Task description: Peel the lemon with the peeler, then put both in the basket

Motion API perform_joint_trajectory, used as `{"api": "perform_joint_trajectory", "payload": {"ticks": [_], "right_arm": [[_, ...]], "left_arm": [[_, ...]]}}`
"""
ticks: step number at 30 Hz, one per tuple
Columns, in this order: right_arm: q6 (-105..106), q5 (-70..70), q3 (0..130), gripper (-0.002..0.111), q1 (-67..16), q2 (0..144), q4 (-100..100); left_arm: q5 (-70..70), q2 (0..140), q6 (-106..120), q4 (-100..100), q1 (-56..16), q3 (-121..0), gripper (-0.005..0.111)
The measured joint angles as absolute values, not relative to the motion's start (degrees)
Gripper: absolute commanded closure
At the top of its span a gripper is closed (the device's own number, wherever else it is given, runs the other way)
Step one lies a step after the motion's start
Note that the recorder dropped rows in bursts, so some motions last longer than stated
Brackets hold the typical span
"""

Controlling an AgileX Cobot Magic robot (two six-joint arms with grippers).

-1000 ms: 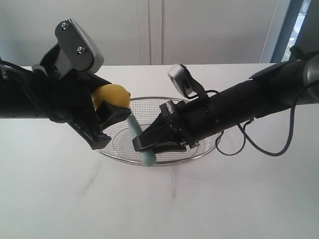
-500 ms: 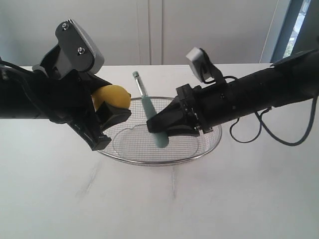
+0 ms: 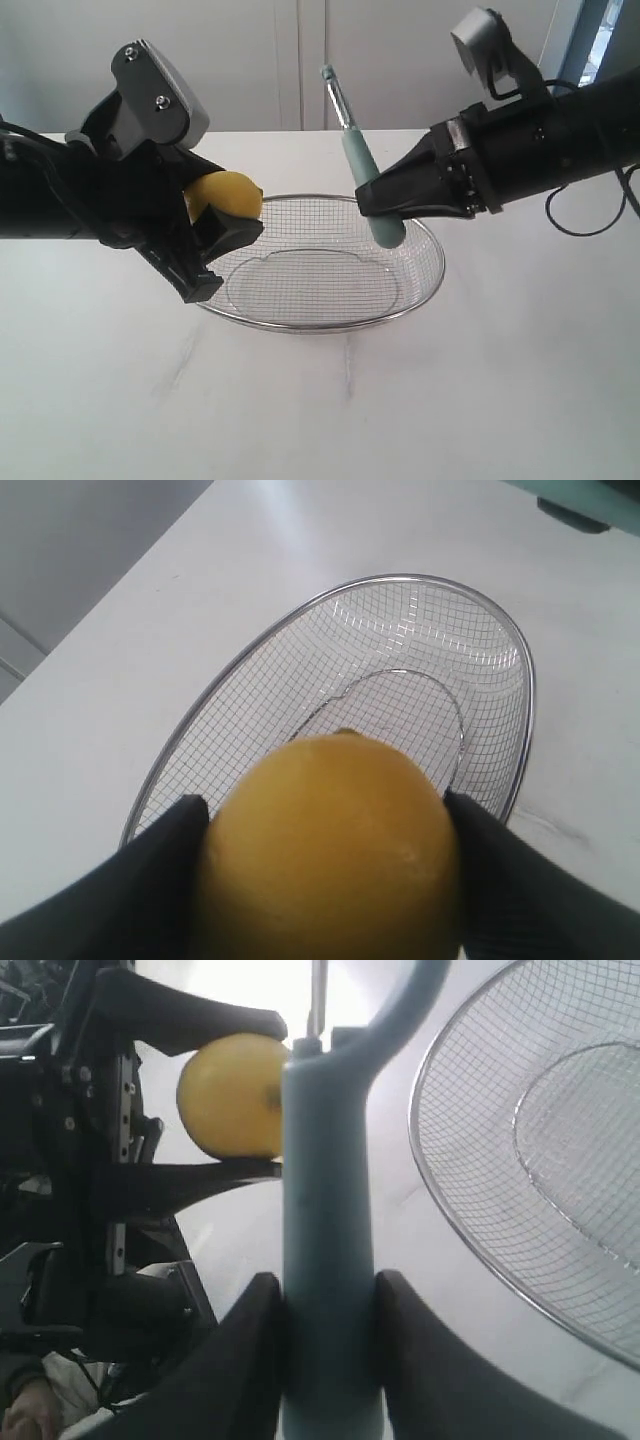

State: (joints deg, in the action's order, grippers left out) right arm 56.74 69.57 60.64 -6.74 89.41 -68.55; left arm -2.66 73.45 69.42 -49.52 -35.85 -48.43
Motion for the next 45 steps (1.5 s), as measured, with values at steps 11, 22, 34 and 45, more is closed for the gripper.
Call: {"api": "perform_joint_trajectory", "payload": {"ticks": [11, 22, 34, 45], "right_arm": [[55.09, 65.29, 55.13, 0.108, -7.58, 95.62, -67.59], [55.67, 64.91, 54.84, 0.108, -19.11, 100.97, -72.39], [57.20, 65.13, 54.84, 0.108, -22.63, 101.36, -79.54], [58.16, 65.02, 54.84, 0.108, -22.67, 101.36, -81.64]], "left_arm": [[-2.66, 73.45, 69.42, -49.52, -35.85, -48.43, 0.107], [-2.66, 73.45, 69.42, -49.52, -35.85, -48.43, 0.107], [-2.66, 73.45, 69.42, -49.52, -35.85, -48.43, 0.107], [-2.66, 73.45, 69.42, -49.52, -35.85, -48.43, 0.107]]}}
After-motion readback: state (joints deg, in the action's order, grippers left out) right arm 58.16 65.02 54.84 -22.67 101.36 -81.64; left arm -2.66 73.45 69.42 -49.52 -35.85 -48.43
